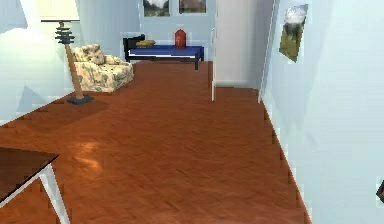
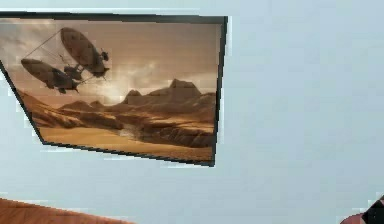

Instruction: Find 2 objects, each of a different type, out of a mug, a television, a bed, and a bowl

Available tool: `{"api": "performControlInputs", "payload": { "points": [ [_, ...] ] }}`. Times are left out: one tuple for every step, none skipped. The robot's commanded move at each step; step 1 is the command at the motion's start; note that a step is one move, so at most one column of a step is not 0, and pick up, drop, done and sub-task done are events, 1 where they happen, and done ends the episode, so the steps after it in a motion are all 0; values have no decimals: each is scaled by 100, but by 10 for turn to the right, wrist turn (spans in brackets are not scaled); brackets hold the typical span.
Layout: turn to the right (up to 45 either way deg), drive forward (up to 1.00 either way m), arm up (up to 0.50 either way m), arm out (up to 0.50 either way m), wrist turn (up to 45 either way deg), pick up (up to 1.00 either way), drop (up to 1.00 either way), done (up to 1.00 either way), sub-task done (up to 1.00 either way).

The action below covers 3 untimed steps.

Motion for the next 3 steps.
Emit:
{"api": "performControlInputs", "payload": {
  "points": [
    [-60, 0, 0, 0, 0, 0, 0, 0, 0],
    [0, 65, 0, 0, 0, 0, 0, 0, 0],
    [-210, 0, 0, 0, 0, 0, 0, 0, 0]
  ]
}}
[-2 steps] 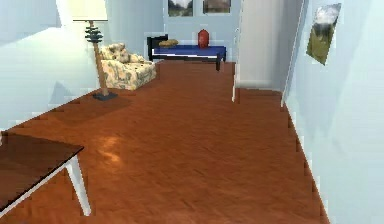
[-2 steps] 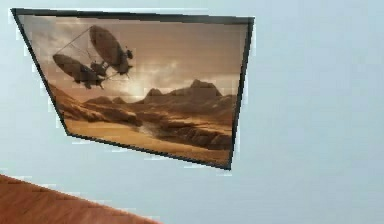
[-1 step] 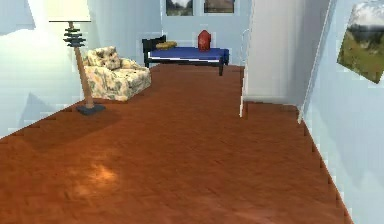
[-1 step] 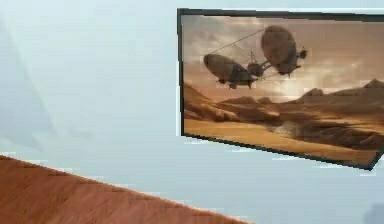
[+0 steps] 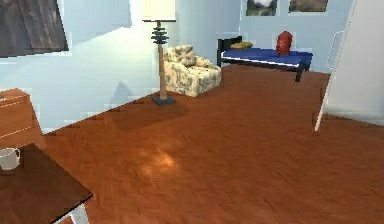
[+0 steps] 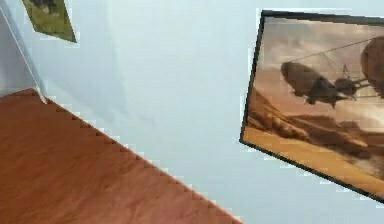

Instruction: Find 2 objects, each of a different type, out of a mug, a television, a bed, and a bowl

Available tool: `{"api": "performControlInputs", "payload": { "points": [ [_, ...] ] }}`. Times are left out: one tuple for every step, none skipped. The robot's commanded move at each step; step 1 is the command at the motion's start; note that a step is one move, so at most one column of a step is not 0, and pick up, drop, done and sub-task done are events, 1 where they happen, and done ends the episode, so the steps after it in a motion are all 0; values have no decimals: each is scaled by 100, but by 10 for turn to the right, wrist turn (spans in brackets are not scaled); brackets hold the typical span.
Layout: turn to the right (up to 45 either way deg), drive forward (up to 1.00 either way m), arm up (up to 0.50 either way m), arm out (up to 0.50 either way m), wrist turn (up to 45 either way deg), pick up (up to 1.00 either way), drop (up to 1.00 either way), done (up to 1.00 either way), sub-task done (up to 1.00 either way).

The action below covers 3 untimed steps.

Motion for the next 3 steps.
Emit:
{"api": "performControlInputs", "payload": {
  "points": [
    [-30, 0, 0, 0, 0, 0, 0, 0, 0],
    [450, 0, 0, 0, 0, 0, 0, 0, 0],
    [450, 0, 0, 0, 0, 0, 0, 0, 0]
  ]
}}
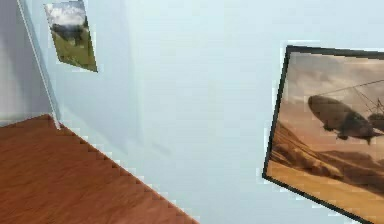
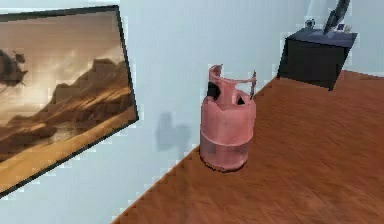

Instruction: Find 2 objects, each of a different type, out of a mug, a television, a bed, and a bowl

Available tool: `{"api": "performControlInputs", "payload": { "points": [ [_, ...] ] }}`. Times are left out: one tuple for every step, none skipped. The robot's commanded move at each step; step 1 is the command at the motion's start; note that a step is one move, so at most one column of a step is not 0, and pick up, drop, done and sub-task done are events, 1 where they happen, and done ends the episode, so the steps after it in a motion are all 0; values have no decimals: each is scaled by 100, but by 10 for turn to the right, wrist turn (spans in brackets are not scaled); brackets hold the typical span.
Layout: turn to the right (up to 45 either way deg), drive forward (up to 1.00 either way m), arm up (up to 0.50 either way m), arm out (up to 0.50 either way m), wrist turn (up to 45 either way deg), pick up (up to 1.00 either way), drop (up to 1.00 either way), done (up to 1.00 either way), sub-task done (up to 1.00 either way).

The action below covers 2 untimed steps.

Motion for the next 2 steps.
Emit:
{"api": "performControlInputs", "payload": {
  "points": [
    [270, 0, 0, 0, 0, 0, 0, 0, 0],
    [0, 10, 0, 0, 0, 0, 0, 0, 0]
  ]
}}
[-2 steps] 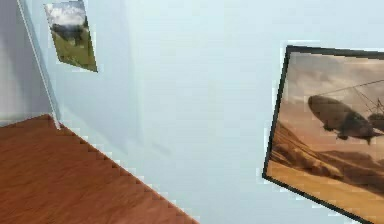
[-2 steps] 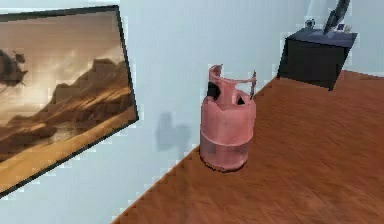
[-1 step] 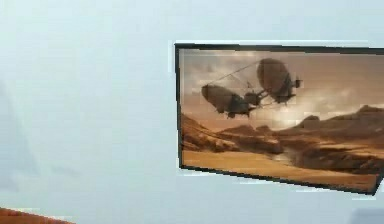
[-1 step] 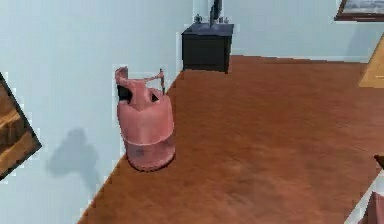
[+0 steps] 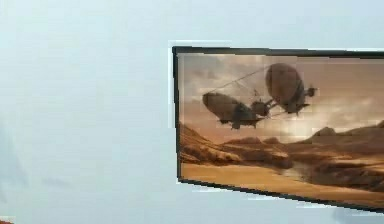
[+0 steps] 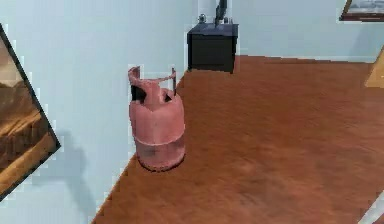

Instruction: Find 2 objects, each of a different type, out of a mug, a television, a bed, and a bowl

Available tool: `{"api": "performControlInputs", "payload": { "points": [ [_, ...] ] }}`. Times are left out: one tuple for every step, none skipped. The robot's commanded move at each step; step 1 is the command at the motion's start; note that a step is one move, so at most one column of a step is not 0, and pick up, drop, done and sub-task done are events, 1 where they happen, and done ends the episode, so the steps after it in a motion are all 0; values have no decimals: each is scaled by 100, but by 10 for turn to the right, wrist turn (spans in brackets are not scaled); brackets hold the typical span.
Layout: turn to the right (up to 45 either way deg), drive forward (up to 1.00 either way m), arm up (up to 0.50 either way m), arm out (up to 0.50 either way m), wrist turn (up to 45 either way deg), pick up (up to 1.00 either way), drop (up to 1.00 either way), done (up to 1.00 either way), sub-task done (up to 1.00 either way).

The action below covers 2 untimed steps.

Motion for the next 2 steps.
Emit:
{"api": "performControlInputs", "payload": {
  "points": [
    [-450, 0, 0, 0, 0, 0, 0, 0, 0],
    [-120, 0, 0, 0, 0, 0, 0, 0, 0]
  ]
}}
